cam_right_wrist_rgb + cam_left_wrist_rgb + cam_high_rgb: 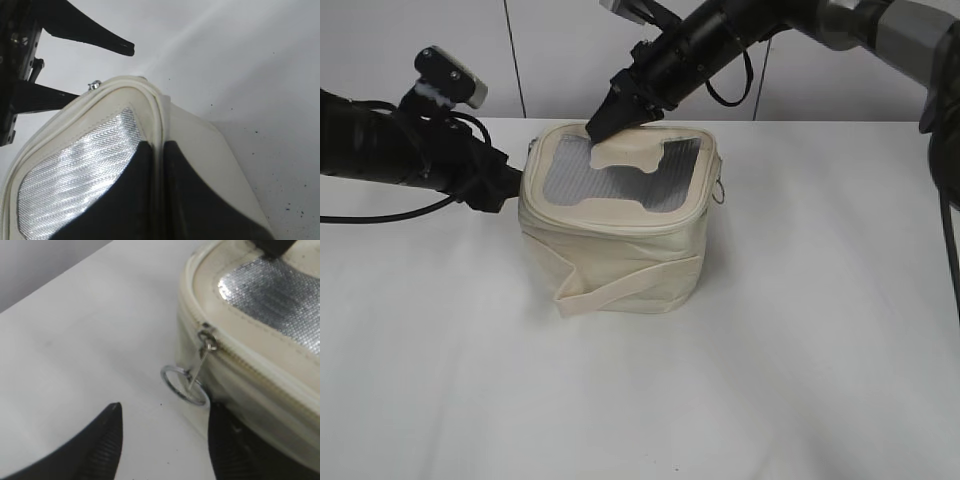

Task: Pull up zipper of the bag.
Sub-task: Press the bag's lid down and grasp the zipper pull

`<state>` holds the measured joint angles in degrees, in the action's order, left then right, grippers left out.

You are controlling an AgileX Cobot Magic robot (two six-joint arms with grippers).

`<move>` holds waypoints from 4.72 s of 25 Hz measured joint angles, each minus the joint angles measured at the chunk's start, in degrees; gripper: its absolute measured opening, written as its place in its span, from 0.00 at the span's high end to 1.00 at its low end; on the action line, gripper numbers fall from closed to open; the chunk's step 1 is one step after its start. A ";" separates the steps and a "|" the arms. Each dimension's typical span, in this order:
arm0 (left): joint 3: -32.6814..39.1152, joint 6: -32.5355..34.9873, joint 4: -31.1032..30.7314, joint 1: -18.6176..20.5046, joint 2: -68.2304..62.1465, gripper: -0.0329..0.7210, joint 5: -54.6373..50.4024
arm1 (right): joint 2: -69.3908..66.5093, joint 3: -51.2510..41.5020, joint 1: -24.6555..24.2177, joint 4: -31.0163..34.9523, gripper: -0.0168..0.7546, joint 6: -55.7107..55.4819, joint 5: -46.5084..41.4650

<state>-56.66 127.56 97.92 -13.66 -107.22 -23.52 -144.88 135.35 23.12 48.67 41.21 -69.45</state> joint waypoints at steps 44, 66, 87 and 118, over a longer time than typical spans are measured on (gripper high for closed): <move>-0.25 13.11 -0.22 0.00 -0.09 0.43 -1.93 | 0.00 0.00 -0.01 0.01 0.92 -0.05 0.01; -0.48 -2.45 -0.74 9.33 -0.20 0.44 -9.54 | 0.00 0.00 0.05 0.06 0.92 -0.16 0.06; 1.27 -14.84 -3.58 8.24 -3.30 0.43 -14.98 | 0.00 0.00 0.05 0.11 0.92 -0.89 0.06; -1.43 -1.09 1.20 5.74 -4.86 0.47 -14.41 | 0.00 0.00 0.05 0.07 0.92 -1.03 0.06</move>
<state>-58.10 126.46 99.12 -7.91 -112.08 -37.93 -144.88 135.35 23.17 48.74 40.18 -69.39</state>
